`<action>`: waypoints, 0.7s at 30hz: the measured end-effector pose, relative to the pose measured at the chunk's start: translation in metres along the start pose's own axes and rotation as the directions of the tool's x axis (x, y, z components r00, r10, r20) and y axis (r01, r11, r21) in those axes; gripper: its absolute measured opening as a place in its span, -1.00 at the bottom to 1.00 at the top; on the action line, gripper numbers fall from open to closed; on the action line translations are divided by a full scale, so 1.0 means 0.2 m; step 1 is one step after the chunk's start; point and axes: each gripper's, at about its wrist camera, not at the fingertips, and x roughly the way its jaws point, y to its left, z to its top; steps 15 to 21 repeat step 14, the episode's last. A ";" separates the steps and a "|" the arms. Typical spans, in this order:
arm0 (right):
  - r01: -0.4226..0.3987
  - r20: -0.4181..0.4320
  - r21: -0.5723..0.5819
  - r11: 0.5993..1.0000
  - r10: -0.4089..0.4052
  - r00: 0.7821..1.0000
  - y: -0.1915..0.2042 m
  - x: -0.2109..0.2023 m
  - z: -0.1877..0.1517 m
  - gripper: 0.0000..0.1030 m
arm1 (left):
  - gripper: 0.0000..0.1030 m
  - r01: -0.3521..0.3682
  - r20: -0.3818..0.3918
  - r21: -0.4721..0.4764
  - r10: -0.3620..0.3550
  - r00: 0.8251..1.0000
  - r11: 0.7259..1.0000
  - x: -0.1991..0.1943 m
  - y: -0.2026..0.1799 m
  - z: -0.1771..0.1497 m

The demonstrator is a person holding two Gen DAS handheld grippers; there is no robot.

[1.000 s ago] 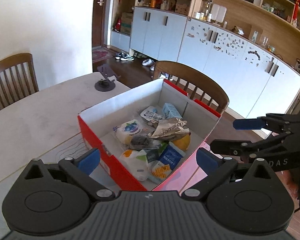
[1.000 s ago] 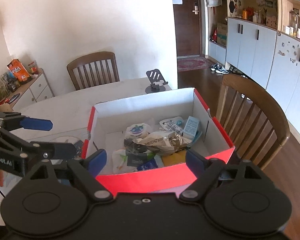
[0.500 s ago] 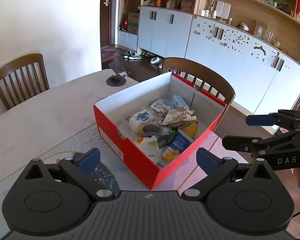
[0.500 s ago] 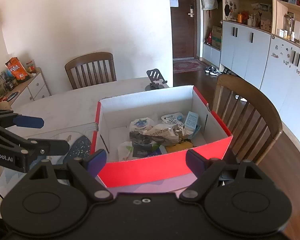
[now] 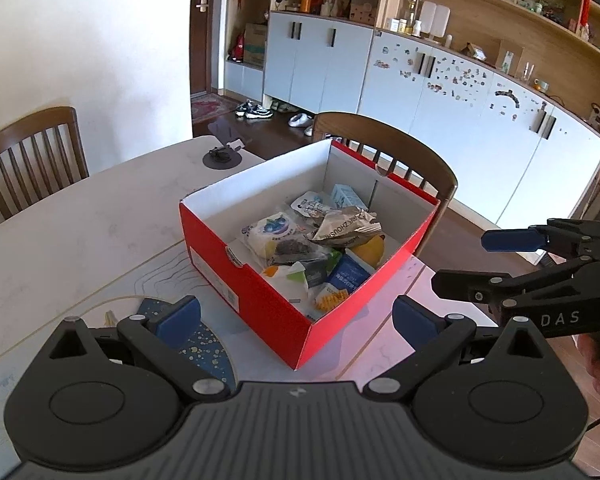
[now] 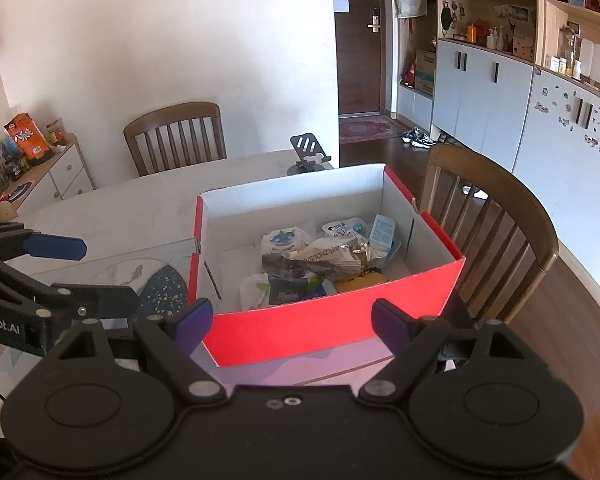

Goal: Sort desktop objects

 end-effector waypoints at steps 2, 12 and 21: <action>0.005 -0.003 0.004 1.000 -0.005 1.000 0.00 0.00 -0.01 0.68 | 0.99 -0.009 -0.003 0.005 0.009 1.000 1.000 0.01 0.00 -0.01; 0.013 -0.008 0.011 1.000 -0.013 1.000 0.01 0.00 -0.01 0.68 | 0.99 0.006 -0.004 0.012 -0.006 1.000 1.000 0.00 0.02 -0.03; 0.015 -0.009 0.013 1.000 -0.015 1.000 0.02 0.01 -0.01 0.68 | 0.99 0.000 -0.003 0.013 0.000 1.000 1.000 -0.01 0.03 -0.03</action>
